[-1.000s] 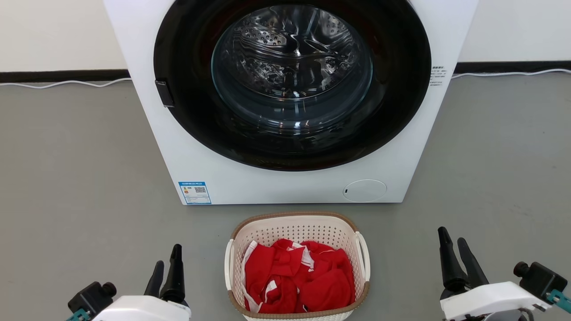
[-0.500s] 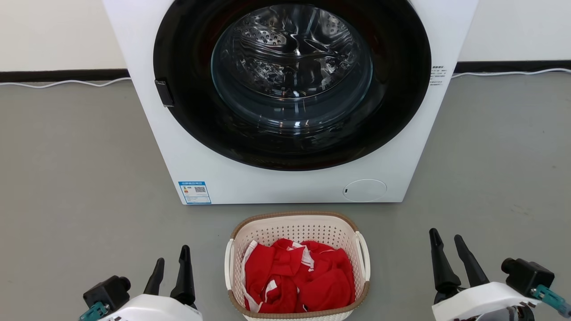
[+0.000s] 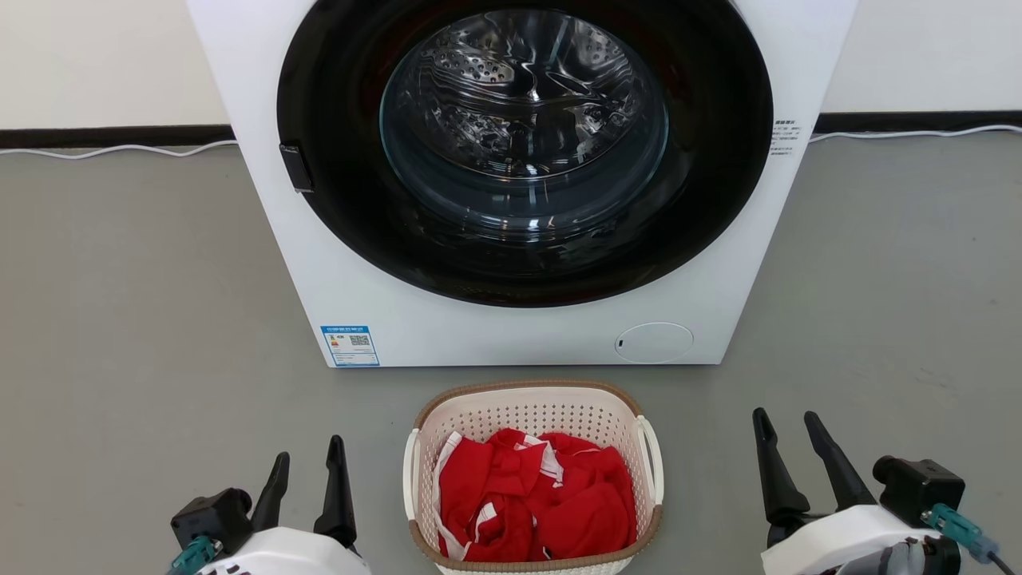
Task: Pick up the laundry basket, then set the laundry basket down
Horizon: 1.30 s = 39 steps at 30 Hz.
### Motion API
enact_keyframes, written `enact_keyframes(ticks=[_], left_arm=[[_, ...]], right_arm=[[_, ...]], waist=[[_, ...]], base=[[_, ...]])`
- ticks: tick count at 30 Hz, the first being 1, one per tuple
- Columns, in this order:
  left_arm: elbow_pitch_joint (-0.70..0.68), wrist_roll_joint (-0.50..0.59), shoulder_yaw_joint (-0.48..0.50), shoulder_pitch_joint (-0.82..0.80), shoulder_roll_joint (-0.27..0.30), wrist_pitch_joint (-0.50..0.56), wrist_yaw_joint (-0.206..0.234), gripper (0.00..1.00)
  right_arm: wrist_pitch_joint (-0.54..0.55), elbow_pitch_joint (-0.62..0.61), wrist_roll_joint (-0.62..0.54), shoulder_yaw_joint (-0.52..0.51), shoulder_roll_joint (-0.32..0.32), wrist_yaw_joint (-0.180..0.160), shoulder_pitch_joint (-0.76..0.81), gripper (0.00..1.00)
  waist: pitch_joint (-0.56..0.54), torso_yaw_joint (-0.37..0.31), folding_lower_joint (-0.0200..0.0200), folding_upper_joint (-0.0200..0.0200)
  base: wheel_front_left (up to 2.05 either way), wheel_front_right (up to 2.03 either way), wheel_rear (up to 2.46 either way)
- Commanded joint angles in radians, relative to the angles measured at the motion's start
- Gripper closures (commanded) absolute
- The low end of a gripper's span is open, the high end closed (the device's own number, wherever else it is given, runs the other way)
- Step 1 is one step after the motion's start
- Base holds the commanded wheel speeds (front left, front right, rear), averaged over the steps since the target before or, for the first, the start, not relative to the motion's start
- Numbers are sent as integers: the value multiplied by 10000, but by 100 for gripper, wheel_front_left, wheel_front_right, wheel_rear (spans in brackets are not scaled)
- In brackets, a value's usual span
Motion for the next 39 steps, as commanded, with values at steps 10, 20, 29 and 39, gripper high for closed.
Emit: enact_keyframes(ticks=[10,20,29,39], left_arm=[[-443,1484,183,-269,101,-432,302,0],[-503,2570,156,-296,118,-726,442,0],[-491,2852,198,-267,123,-822,468,0],[-394,2774,275,-172,123,-822,416,0]], right_arm=[[-456,38,-1401,306,-121,67,-422,0],[-747,200,-2574,419,-128,73,-491,0],[-843,221,-2932,317,-129,75,-450,0],[-843,233,-2977,198,-104,75,-330,0]], waist=[[12,5,-1,0],[-22,-36,-1,0],[-86,-88,-1,0],[-169,-94,-1,0]], base=[[0,0,0],[0,0,0],[0,0,0],[0,0,0]])
